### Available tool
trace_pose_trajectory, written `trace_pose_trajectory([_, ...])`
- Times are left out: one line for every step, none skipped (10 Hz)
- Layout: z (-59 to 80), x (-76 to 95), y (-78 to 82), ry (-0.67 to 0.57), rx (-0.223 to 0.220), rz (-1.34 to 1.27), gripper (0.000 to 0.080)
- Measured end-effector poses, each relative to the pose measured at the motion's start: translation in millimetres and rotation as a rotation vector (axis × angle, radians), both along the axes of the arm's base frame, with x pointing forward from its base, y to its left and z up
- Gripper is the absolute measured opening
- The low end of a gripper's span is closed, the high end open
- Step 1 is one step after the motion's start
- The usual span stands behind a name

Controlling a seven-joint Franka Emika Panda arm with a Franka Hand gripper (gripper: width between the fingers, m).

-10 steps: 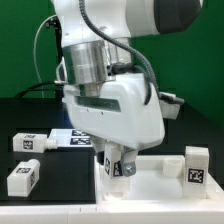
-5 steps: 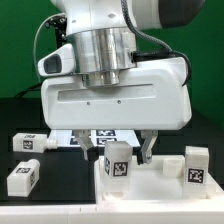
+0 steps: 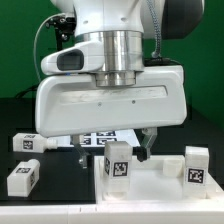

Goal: Assemble square table

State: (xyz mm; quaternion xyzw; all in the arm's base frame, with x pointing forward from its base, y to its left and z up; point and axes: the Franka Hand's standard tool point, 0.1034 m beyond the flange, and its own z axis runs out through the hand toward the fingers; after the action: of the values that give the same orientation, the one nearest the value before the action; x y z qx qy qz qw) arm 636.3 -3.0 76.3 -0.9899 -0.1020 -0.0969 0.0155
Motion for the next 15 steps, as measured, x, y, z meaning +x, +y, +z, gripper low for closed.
trace_pose_trajectory([-0.3,-0.1,0.1,0.001,0.002,-0.012,0.0649])
trace_pose_trajectory([-0.7,-0.3,0.1,0.003,0.007,-0.035,0.0558])
trace_pose_trajectory([-0.9,-0.4,0.0,0.004,0.011,-0.054,0.0558])
trace_pose_trajectory([-1.2,0.0,0.0,0.009,0.027,-0.136,0.0374])
trace_pose_trajectory([-1.2,1.7,-0.9,0.013,0.044,-0.227,0.0281])
trace_pose_trajectory([-1.3,1.9,-2.1,0.02,0.073,-0.365,0.0281])
trace_pose_trajectory([-1.6,1.8,-3.2,0.027,0.099,-0.514,0.0282])
trace_pose_trajectory([-1.8,1.6,-3.9,0.033,0.118,-0.644,0.0282])
trace_pose_trajectory([-2.0,1.1,-4.0,0.039,0.128,-0.743,0.0282])
trace_pose_trajectory([-2.6,0.1,-2.9,0.051,0.156,-0.929,0.0282])
trace_pose_trajectory([-3.1,-1.1,-1.5,0.066,0.175,-1.087,0.0282])
trace_pose_trajectory([-3.0,-0.5,-4.0,0.088,0.213,-1.237,0.0282])
trace_pose_trajectory([-3.1,-1.4,-7.0,0.107,0.265,-1.377,0.0282])
trace_pose_trajectory([-3.3,-2.1,-7.4,0.115,0.287,-1.443,0.0284])
trace_pose_trajectory([-3.5,-2.6,-6.8,0.124,0.305,-1.529,0.0284])
